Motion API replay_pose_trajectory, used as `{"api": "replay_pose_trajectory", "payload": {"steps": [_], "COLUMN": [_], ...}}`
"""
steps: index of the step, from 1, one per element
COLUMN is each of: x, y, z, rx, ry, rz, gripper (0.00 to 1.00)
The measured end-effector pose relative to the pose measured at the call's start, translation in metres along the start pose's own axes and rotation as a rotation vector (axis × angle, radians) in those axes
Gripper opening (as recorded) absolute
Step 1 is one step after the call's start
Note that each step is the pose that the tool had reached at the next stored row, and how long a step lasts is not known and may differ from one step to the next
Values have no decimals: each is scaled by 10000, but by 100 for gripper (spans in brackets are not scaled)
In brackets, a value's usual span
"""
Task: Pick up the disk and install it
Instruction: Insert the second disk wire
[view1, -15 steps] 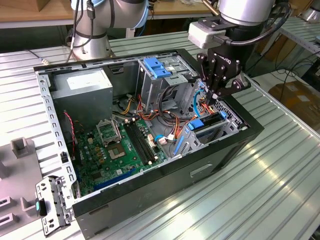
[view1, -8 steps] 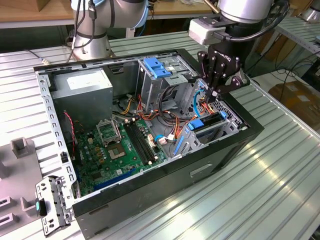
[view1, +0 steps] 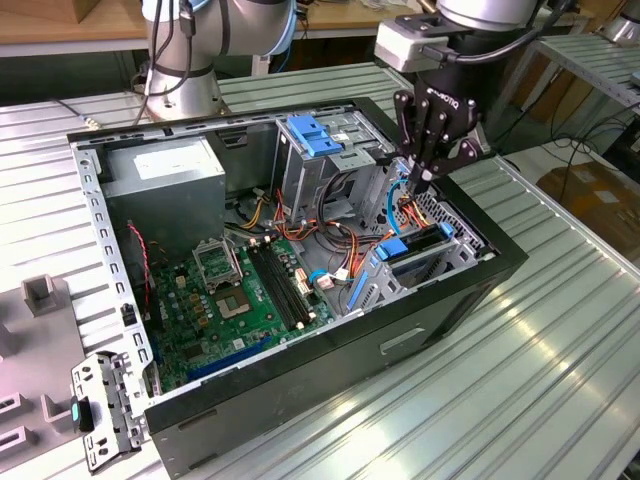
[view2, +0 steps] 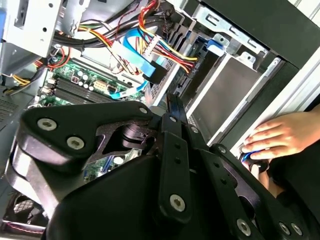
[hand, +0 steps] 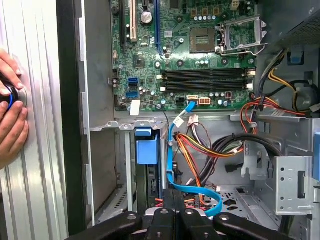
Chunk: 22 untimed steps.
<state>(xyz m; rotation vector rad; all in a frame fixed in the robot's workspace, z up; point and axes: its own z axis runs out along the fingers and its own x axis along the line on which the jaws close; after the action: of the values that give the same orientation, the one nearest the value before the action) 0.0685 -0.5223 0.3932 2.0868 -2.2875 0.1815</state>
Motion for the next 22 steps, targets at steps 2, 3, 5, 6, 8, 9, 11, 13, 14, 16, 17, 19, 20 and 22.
{"api": "replay_pose_trajectory", "payload": {"steps": [2,3,5,6,8,9,11,13,14,16,17,19,20,22], "x": [-18,-27,-60,-77,-102,-110,-139,-169,-187,-223,-233,-242,-243,-246], "y": [-1,-2,0,0,-40,-57,-101,-123,-137,-178,-202,-233,-232,-231], "z": [-17,-25,-28,-26,-26,-26,-29,-38,-40,-41,-40,-26,-23,7], "rx": [-12,-22,-287,-478,-519,-524,-539,-549,-558,-611,-639,-655,-655,-645], "ry": [2,5,33,53,63,68,78,80,80,87,94,96,101,185], "rz": [34,50,117,142,194,231,304,321,336,414,447,454,454,453], "gripper": [11,11,11,11,11,11,11,11,11,11,11,17,17,24]}}
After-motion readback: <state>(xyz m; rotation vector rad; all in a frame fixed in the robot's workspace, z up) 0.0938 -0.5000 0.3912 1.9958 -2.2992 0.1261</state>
